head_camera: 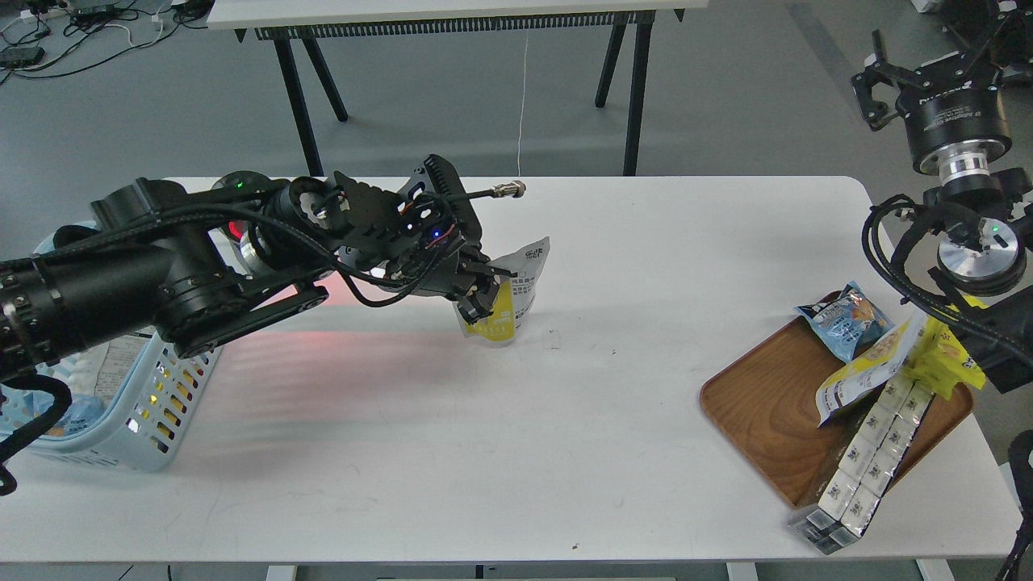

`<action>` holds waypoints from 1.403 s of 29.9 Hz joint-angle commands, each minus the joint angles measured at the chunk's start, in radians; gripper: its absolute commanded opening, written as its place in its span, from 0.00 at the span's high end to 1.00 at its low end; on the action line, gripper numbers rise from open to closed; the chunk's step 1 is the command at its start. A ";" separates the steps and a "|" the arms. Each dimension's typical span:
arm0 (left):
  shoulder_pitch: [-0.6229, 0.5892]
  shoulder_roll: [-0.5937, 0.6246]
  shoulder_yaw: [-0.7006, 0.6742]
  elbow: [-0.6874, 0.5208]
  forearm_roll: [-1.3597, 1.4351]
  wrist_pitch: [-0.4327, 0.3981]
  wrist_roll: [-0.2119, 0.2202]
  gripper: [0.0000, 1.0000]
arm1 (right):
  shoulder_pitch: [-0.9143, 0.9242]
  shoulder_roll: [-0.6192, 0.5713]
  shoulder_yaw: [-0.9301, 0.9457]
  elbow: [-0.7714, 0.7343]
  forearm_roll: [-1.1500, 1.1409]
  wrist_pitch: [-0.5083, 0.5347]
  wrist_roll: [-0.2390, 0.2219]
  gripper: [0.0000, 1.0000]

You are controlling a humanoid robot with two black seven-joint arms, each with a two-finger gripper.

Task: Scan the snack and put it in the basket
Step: 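Lift the packet and hold it in front of the scanner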

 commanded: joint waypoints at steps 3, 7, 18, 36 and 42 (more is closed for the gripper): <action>0.004 0.147 -0.098 -0.133 0.000 -0.010 -0.009 1.00 | 0.003 -0.002 0.008 0.000 0.000 0.000 0.000 0.01; 0.005 0.285 -0.095 -0.170 0.000 -0.010 -0.031 1.00 | 0.003 -0.002 0.010 0.002 0.000 0.000 0.005 0.01; 0.022 0.486 -0.094 -0.168 0.000 -0.010 -0.108 1.00 | 0.003 -0.002 0.019 0.002 0.000 0.000 0.005 0.01; 0.057 0.483 -0.098 -0.170 0.000 -0.010 -0.105 1.00 | -0.004 -0.009 0.042 0.000 0.000 0.000 0.026 0.01; 0.062 0.474 -0.094 -0.171 0.000 -0.010 -0.099 1.00 | -0.004 -0.008 0.047 0.000 0.000 0.000 0.026 0.01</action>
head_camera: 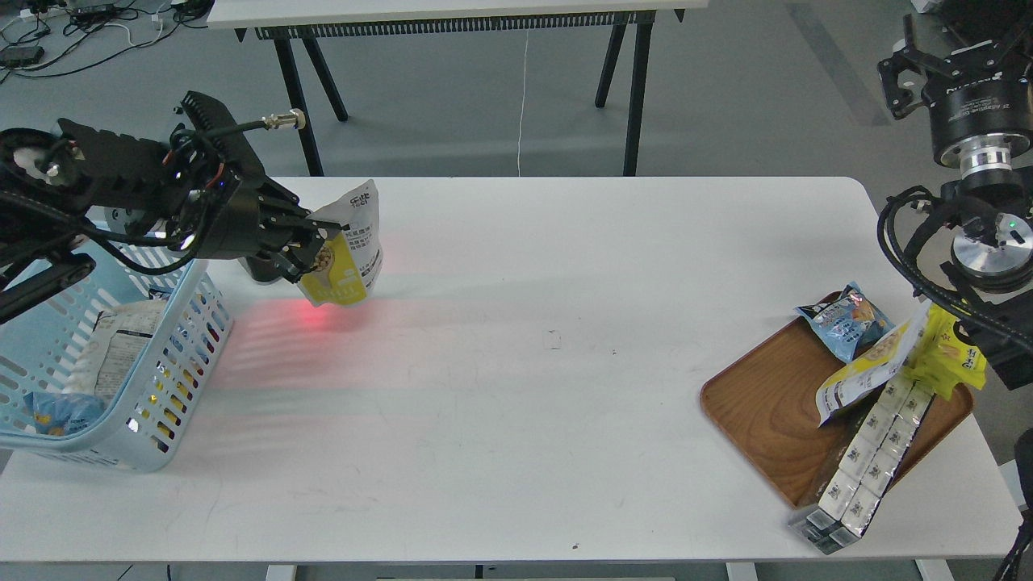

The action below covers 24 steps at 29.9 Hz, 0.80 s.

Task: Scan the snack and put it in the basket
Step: 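Lift the packet and hold it in front of the scanner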

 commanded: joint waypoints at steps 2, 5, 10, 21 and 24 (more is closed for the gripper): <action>0.001 -0.004 0.004 -0.002 0.000 0.000 0.004 1.00 | 0.000 0.002 0.006 0.000 0.000 0.000 0.000 0.01; 0.000 -0.004 0.003 -0.006 0.000 0.000 -0.001 1.00 | 0.000 0.002 0.006 0.001 0.000 0.000 0.000 0.01; 0.003 -0.001 0.003 -0.018 0.000 0.000 -0.003 1.00 | 0.000 0.002 0.006 0.026 0.000 0.000 0.000 0.01; 0.003 -0.002 0.006 -0.027 0.000 0.000 -0.001 1.00 | 0.000 0.002 0.007 0.038 0.000 0.000 0.000 0.01; 0.003 -0.002 0.006 -0.027 0.000 0.000 -0.003 1.00 | 0.000 0.002 0.007 0.037 0.000 0.000 0.000 0.01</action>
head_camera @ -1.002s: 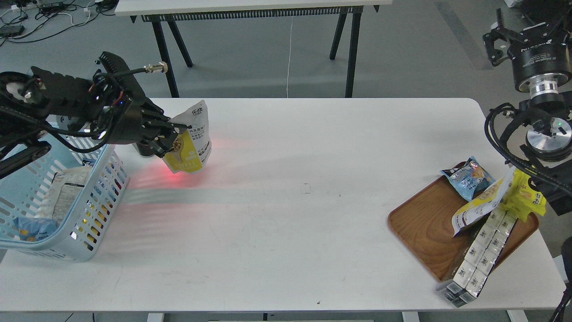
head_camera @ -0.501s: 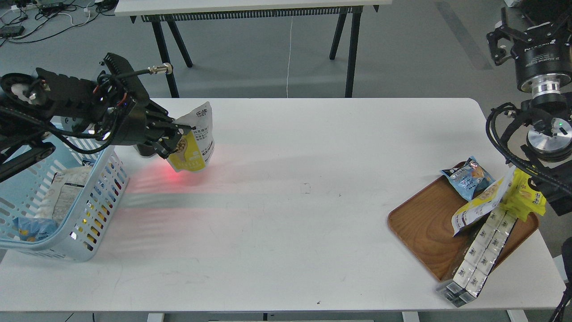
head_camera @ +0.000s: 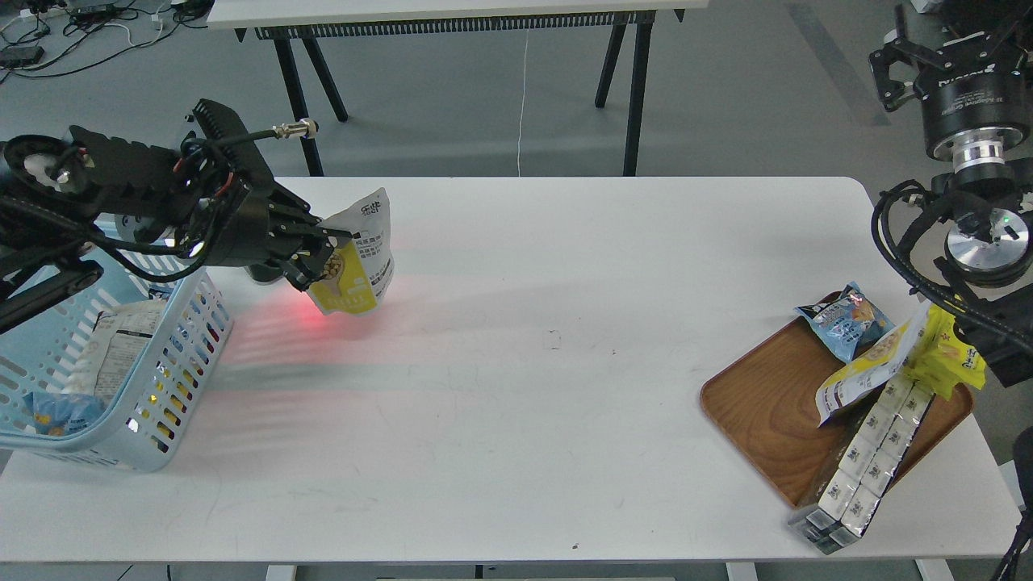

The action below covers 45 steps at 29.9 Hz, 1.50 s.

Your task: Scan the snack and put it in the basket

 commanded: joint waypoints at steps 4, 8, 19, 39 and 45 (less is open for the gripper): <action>-0.002 0.014 -0.007 -0.023 0.000 0.000 -0.004 1.00 | 0.002 0.001 0.000 0.000 0.000 0.000 0.000 0.01; -0.005 0.063 -0.035 -0.079 0.000 0.000 -0.001 1.00 | 0.005 0.003 0.000 0.000 0.000 0.000 0.000 0.01; -0.005 0.375 -0.119 -0.175 -0.223 0.000 -0.032 1.00 | 0.003 0.012 0.006 -0.003 0.000 0.000 0.000 0.00; 0.000 0.597 -0.013 -0.003 -0.244 0.000 -0.090 1.00 | -0.001 0.018 0.005 -0.006 0.000 0.000 0.000 0.01; 0.000 0.583 0.056 0.018 -0.256 0.000 -0.090 1.00 | 0.000 0.017 0.001 -0.009 0.000 0.000 0.000 0.01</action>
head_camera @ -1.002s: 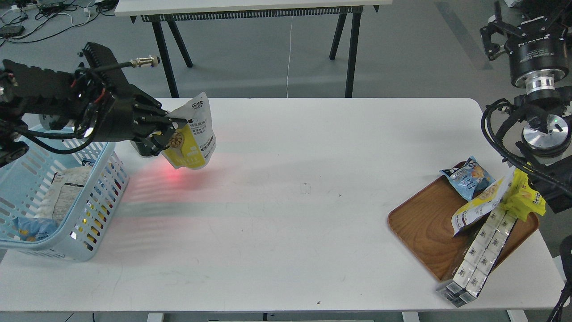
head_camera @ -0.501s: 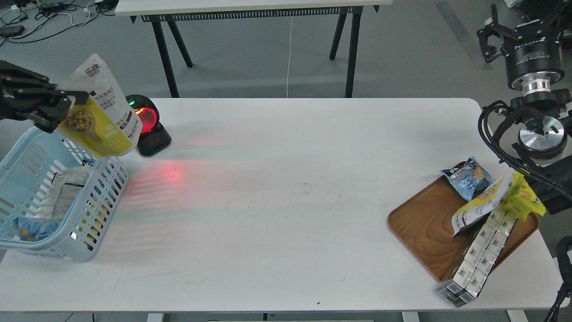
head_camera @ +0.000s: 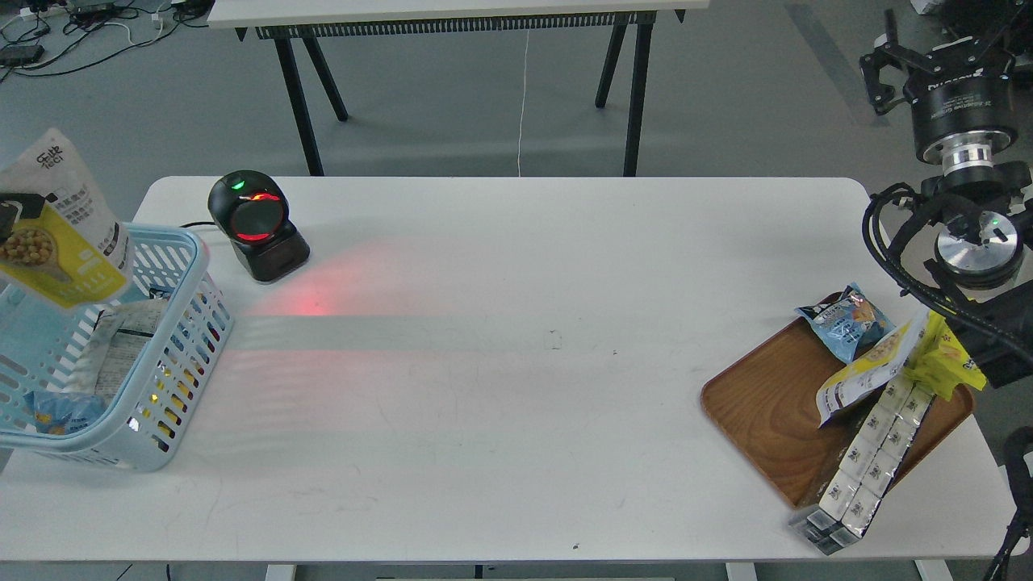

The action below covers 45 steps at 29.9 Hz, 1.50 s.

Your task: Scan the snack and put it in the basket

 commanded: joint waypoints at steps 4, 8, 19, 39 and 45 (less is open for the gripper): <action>0.000 -0.023 0.062 0.041 -0.034 0.000 0.000 1.00 | 0.002 -0.002 -0.002 -0.004 0.000 0.000 0.000 0.01; 0.000 -0.032 0.062 0.041 -0.034 0.000 0.000 0.98 | 0.000 -0.002 -0.005 -0.004 0.000 0.000 0.000 0.01; -0.002 -0.043 0.053 0.038 -0.118 0.000 0.000 0.42 | 0.002 -0.003 -0.003 -0.001 0.000 0.000 0.000 0.00; -0.086 -0.485 -0.257 0.596 -1.272 0.000 0.041 0.01 | 0.018 -0.057 -0.007 0.002 -0.005 0.000 -0.018 0.01; -0.083 -0.745 -0.337 0.831 -1.601 0.000 0.065 0.01 | 0.020 -0.072 -0.007 0.006 -0.008 0.000 -0.057 0.01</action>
